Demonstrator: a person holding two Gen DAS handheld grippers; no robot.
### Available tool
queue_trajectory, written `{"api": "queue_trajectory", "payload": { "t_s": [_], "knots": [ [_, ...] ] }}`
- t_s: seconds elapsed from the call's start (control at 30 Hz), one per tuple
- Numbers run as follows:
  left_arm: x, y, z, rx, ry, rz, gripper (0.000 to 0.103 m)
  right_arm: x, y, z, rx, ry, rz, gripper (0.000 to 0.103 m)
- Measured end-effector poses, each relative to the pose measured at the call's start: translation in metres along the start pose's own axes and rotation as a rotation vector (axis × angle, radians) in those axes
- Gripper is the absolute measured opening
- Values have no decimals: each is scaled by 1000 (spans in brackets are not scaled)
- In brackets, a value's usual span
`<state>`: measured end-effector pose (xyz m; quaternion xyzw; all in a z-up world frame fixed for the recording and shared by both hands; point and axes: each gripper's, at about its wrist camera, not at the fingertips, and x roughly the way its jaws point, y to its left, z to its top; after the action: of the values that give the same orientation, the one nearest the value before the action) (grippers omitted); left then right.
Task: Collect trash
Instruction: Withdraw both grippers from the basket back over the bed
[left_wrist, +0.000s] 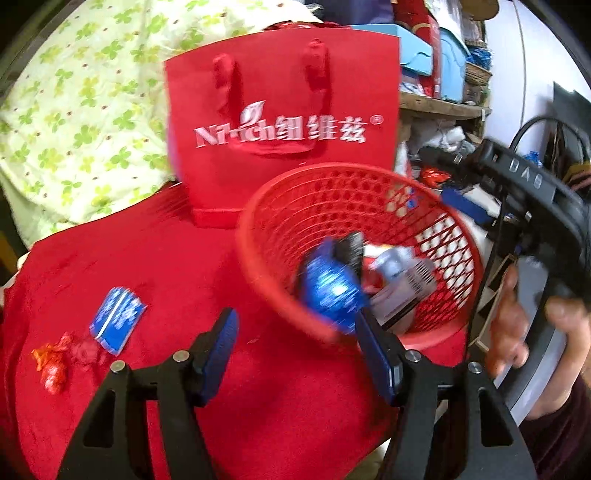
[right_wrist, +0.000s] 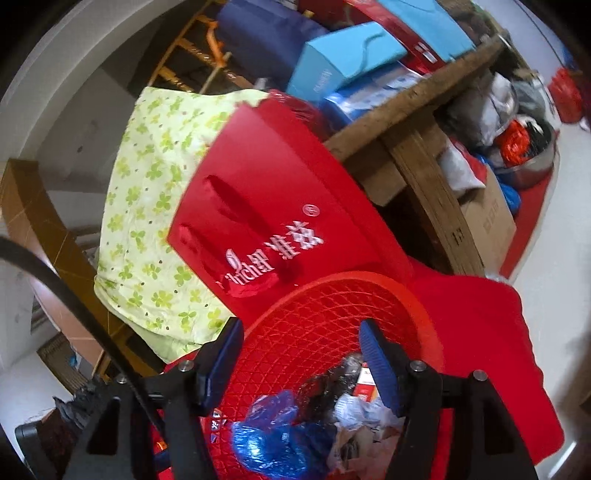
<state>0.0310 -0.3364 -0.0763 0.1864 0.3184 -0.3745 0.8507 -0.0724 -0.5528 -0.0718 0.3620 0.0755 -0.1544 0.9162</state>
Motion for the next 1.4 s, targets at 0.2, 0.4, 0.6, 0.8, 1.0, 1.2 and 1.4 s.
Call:
{"api": "queue_trajectory", "payload": {
  "t_s": [0.2, 0.4, 0.6, 0.8, 1.0, 1.2, 1.4],
  "knots": [
    [-13, 47, -38, -71, 23, 80, 74, -5, 56, -19, -210, -76, 60, 69],
    [-24, 105, -82, -183, 73, 165, 74, -4, 117, -55, -438, -91, 176, 69],
    [-44, 161, -120, -309, 86, 244, 74, 18, 156, -91, -523, 6, 237, 69],
    [-62, 213, -153, -434, 73, 295, 74, 56, 182, -133, -556, 188, 269, 69],
    [-72, 257, -186, -542, 61, 330, 74, 98, 210, -188, -637, 383, 266, 69],
    [-69, 294, -220, -655, 70, 330, 74, 137, 231, -243, -698, 565, 268, 69],
    [-66, 319, -244, -726, 70, 330, 74, 178, 258, -276, -767, 639, 281, 69]
  ]
}}
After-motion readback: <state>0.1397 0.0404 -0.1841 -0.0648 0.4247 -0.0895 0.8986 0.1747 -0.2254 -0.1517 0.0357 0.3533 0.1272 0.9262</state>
